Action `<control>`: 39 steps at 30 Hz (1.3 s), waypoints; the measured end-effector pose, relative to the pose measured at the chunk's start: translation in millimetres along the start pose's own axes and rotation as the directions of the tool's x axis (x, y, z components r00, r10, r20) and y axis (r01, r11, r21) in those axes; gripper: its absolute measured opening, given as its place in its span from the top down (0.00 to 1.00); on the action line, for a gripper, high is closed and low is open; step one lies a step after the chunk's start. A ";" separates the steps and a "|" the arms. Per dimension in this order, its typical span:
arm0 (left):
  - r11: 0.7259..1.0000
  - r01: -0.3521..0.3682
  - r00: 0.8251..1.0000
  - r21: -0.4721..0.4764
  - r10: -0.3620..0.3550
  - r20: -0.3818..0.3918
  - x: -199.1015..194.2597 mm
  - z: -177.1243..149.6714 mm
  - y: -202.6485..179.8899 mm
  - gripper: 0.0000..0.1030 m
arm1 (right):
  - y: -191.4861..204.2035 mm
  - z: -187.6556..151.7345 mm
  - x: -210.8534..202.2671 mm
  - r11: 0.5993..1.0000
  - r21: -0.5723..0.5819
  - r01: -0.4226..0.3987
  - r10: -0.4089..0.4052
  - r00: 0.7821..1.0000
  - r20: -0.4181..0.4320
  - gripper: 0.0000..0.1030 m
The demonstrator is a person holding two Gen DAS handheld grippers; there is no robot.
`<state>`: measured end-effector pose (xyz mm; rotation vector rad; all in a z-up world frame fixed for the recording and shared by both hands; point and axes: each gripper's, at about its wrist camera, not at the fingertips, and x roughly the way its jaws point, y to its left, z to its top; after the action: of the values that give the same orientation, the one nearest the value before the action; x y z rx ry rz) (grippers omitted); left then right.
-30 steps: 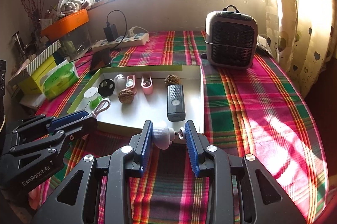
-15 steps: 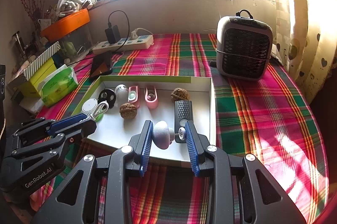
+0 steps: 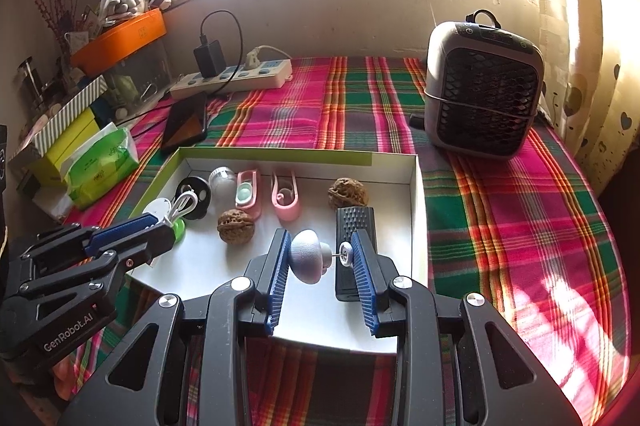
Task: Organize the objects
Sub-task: 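Lower the knob and cable with both grippers into the box, then open both grippers to release the knob and cable inside the box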
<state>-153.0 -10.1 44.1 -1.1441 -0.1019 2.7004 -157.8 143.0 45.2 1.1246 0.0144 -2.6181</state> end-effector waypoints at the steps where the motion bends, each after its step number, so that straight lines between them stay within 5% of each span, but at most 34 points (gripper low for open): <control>1: 1.000 -0.001 1.000 0.000 0.001 -0.003 1.8 0.1 0.5 0.84 | 0.7 0.8 2.1 1.000 -0.005 0.000 0.000 1.000 -0.002 0.68; 39: 1.000 0.009 0.996 -0.007 -0.010 -0.091 42.1 -6.7 5.8 0.84 | 17.2 -1.2 50.6 0.996 -0.077 -0.041 0.033 0.995 -0.092 0.68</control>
<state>-177.6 -6.8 9.1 -1.2634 -0.1022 2.6367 -185.4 113.5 10.2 1.2035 0.1140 -2.5090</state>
